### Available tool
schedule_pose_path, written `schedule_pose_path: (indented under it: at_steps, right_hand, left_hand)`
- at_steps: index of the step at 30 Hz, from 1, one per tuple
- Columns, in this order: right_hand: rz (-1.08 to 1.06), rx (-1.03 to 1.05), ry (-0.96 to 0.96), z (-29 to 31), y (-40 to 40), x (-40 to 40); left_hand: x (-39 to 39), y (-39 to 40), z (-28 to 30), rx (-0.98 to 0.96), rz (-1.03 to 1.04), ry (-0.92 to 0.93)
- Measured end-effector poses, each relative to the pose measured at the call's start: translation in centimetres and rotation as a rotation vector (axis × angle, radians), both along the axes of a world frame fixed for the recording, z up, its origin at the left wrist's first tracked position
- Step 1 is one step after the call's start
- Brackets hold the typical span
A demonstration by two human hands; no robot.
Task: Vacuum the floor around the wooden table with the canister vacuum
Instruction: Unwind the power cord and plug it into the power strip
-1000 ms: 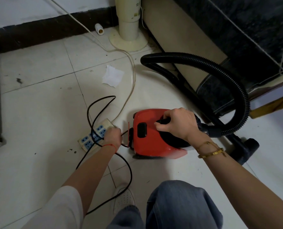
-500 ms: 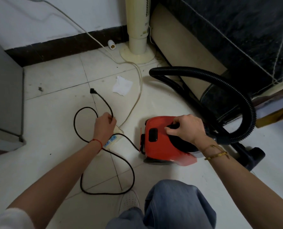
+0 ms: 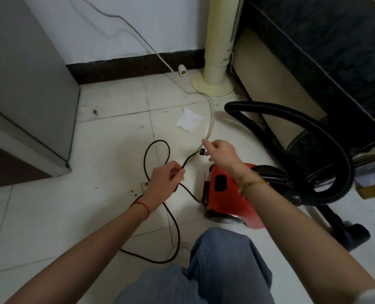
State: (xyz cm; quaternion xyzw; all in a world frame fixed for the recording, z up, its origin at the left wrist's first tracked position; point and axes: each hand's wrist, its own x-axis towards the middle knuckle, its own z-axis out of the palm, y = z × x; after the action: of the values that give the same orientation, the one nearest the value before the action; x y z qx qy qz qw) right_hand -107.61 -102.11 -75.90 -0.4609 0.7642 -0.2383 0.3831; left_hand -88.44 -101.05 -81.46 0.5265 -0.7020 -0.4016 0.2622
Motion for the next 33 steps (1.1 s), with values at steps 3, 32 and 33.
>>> schedule_pose_path:
  at_steps: [3,32,33]
  right_hand:
    - [-0.185,0.157,-0.402,-0.5,-2.0,3.3]
    - [0.491,-0.063,0.385,-8.8,-5.7,9.4]
    - [0.524,-0.071,0.427,-9.1,-5.8,9.6]
  left_hand:
    - [0.6,1.4,0.5,-0.033,-0.042,-0.026]
    - [5.6,0.8,-14.6,0.283,0.16,-0.645]
    - [5.3,0.9,-14.7,0.251,0.175,-0.662]
